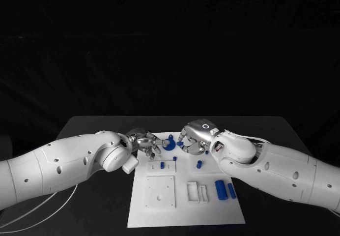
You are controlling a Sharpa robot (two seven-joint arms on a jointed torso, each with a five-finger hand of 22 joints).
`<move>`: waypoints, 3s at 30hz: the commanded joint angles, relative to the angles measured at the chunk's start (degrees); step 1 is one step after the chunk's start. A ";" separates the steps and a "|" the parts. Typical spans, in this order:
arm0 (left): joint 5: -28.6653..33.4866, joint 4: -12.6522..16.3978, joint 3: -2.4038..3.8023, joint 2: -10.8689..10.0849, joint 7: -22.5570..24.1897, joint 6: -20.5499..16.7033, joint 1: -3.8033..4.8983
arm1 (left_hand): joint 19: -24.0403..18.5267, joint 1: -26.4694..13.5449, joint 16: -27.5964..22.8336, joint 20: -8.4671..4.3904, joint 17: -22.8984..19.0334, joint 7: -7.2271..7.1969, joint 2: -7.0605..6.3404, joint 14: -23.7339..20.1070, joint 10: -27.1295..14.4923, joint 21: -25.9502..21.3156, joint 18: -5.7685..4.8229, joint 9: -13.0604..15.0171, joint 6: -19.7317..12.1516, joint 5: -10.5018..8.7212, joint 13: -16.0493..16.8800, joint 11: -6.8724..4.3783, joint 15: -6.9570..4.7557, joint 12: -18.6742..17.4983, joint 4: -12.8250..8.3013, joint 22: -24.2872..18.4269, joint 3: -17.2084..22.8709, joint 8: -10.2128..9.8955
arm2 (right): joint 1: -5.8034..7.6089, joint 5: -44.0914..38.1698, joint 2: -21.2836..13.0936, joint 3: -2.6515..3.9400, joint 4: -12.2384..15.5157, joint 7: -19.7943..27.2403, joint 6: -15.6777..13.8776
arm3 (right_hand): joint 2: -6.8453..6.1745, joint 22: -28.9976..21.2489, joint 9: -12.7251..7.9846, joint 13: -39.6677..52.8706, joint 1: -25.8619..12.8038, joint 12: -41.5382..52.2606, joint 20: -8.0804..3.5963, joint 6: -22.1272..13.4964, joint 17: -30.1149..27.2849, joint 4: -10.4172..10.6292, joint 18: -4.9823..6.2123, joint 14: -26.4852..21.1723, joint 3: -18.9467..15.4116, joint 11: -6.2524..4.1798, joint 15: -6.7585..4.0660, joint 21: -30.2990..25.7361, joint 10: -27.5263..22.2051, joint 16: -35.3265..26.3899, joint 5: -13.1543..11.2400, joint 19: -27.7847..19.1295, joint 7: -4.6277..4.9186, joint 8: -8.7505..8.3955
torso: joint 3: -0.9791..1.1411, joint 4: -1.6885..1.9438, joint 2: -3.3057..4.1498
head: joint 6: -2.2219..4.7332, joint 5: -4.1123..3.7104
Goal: Assemble the parts on the task board
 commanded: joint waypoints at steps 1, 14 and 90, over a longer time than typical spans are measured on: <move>-1.60 -0.18 -0.19 0.67 -1.79 3.36 0.08 | 0.10 -0.24 0.31 0.10 0.11 0.00 0.32 0.16 -0.94 0.38 -0.52 1.83 -0.73 0.51 0.53 0.11 -0.04 0.99 -0.05 1.04 -0.24 0.05 | 0.00 0.00 -0.32 0.23 1.33 -0.67 -0.42 | -0.51 4.66 0.07 0.02 0.23 -0.30 -0.17 0.08 0.05 0.38 0.36 0.27 0.10 -0.30 -0.04 0.31 0.16 -0.27 -0.31 0.35 -0.34 0.00 | 0.00 -0.06 -0.10 | -0.07 -0.12; -3.40 -0.44 -0.71 1.93 0.70 2.70 0.08 | -1.07 -5.09 2.39 0.53 0.81 -0.34 0.34 -1.06 -9.22 2.27 -0.23 17.14 -12.99 3.03 4.88 0.58 0.37 11.56 4.65 1.10 -0.20 18.81 | 0.01 0.69 -0.59 0.50 3.84 -0.56 -0.32 | -0.59 4.66 0.07 0.02 0.32 -0.34 -0.21 0.04 0.08 0.58 0.33 0.27 0.19 -0.30 -0.07 0.28 0.16 -0.30 -0.29 0.35 -0.33 0.00 | 0.00 -0.09 0.00 | 0.03 -0.34; 0.47 0.20 -0.73 1.49 3.90 6.30 0.08 | -3.18 -6.82 4.95 1.43 -0.71 0.42 1.03 -3.44 -12.81 3.53 0.36 12.12 -17.12 26.65 -0.17 1.81 1.24 8.19 -1.86 1.08 10.60 24.01 | 0.00 1.90 -0.29 0.50 4.47 0.64 1.73 | -0.71 4.64 0.07 0.25 0.81 -0.38 -0.31 -0.13 0.12 0.93 0.23 0.13 0.34 -0.25 -0.10 0.05 0.02 -0.60 -0.11 0.26 -0.25 0.00 | -0.10 -0.05 -0.01 | -0.53 -0.68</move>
